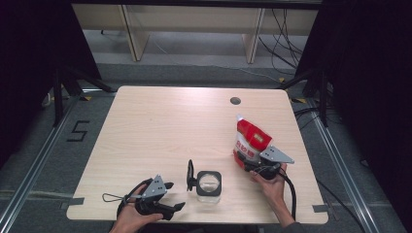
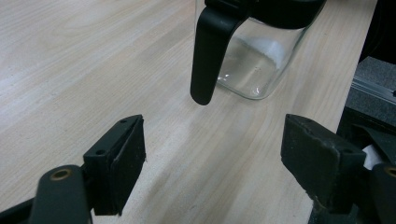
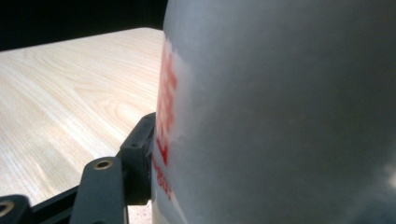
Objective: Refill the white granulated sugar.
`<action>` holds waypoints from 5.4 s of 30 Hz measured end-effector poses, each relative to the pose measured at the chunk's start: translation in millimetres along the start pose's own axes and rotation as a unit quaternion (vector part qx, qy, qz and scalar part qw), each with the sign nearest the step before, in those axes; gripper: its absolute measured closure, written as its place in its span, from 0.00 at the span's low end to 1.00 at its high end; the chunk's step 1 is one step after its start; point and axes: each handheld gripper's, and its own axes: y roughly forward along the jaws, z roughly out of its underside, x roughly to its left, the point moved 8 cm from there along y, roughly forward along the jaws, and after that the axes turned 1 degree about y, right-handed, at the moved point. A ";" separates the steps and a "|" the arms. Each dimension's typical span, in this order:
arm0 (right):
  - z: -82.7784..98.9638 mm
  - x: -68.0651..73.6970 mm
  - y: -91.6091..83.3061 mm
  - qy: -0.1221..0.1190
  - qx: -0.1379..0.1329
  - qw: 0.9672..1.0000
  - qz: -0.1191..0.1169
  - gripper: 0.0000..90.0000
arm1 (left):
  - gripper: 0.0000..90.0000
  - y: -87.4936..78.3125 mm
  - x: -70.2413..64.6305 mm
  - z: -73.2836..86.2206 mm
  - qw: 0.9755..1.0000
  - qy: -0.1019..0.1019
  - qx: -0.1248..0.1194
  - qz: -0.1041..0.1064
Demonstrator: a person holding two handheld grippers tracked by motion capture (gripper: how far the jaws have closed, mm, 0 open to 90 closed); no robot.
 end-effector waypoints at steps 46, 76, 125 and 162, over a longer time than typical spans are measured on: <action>-33.3 54.7 -90.6 -0.411 0.060 0.905 0.089 0.45 | 0.24 0.6 1.6 0.5 1.000 -0.019 -0.002 -0.008; -15.5 74.2 -105.4 -0.661 0.131 0.725 0.142 0.46 | 0.24 0.9 1.9 0.8 1.000 -0.018 -0.001 -0.008; -30.5 83.1 -107.0 -0.760 0.117 0.614 0.180 0.48 | 0.24 2.2 2.7 0.6 1.000 -0.001 0.001 -0.004; -42.1 85.8 -111.4 -0.801 0.133 0.554 0.187 0.49 | 0.24 2.6 0.7 1.6 1.000 -0.015 0.001 -0.005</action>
